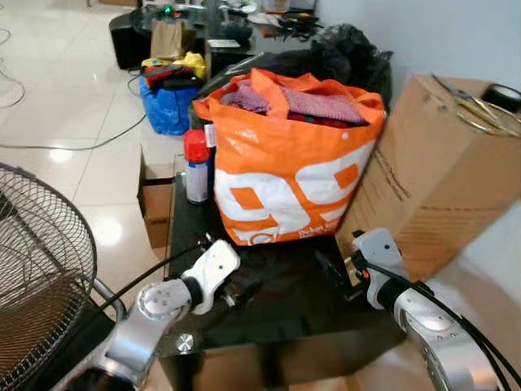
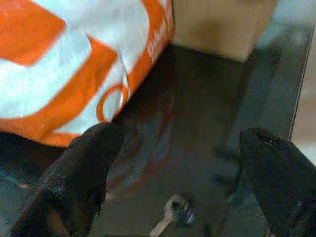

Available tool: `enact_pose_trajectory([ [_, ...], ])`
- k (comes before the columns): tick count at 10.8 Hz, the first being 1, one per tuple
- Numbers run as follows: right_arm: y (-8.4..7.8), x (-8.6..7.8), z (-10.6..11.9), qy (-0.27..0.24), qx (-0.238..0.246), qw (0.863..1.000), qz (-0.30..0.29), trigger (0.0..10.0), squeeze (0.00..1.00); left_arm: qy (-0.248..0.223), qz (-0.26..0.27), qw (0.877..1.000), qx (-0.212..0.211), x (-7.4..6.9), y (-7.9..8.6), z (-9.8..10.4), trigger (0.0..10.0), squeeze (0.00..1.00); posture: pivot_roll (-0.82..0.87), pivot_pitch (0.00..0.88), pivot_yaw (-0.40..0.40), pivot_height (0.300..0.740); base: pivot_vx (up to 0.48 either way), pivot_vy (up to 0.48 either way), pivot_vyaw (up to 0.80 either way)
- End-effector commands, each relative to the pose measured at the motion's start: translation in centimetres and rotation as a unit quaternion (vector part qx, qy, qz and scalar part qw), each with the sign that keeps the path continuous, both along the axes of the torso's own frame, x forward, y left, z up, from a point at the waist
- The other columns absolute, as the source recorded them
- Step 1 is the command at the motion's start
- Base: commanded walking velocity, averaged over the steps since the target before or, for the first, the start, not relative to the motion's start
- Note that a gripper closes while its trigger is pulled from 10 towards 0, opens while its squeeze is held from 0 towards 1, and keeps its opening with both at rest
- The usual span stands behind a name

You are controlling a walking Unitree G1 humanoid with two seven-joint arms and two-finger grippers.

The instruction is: Hang keys on a hook

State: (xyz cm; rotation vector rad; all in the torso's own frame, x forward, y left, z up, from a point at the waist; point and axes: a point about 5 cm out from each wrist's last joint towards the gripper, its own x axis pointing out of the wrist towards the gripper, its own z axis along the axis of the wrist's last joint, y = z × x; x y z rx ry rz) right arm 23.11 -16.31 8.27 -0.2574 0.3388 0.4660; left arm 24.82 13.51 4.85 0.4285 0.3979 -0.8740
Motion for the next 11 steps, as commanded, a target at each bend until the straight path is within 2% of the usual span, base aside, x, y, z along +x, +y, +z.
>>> enact_pose_trajectory([
  [1, -0.1, 0.0, 0.5, 0.003, 0.000, 1.000, 0.011, 10.0, 0.00, -0.002, -0.028, 0.999, 0.037, 0.3, 0.1, -0.4, 10.0, 0.00, -0.17, 0.000, -0.106, 0.740, 0.000, 0.000, 0.00],
  [3, 0.0, -0.6, 0.1, 0.025, -0.009, 0.999, 0.047, 10.0, 0.00, 0.015, -0.070, 0.991, 0.110, 0.8, 1.2, -1.5, 10.0, 0.00, -0.17, 0.000, -0.109, 0.740, 0.000, 0.000, 0.00],
  [6, 0.7, -0.9, 0.2, 0.036, -0.010, 0.998, 0.057, 10.0, 0.00, 0.009, -0.101, 0.982, 0.160, 1.8, 1.4, -2.4, 10.0, 0.00, -0.18, 0.023, -0.110, 0.740, 0.000, 0.000, 0.00],
  [9, 0.9, -1.8, 0.2, 0.046, -0.015, 0.997, 0.055, 10.0, 0.00, 0.006, -0.121, 0.977, 0.178, 2.7, 1.5, -2.8, 10.0, 0.00, -0.19, 0.086, -0.109, 0.740, 0.000, 0.000, 0.00],
  [11, 1.5, -2.7, 0.4, 0.056, 0.004, 0.996, 0.063, 10.0, 0.00, 0.000, -0.126, 0.976, 0.179, 3.3, 1.3, -2.8, 10.0, 0.00, -0.20, 0.111, -0.104, 0.740, 0.000, 0.000, 0.00],
])
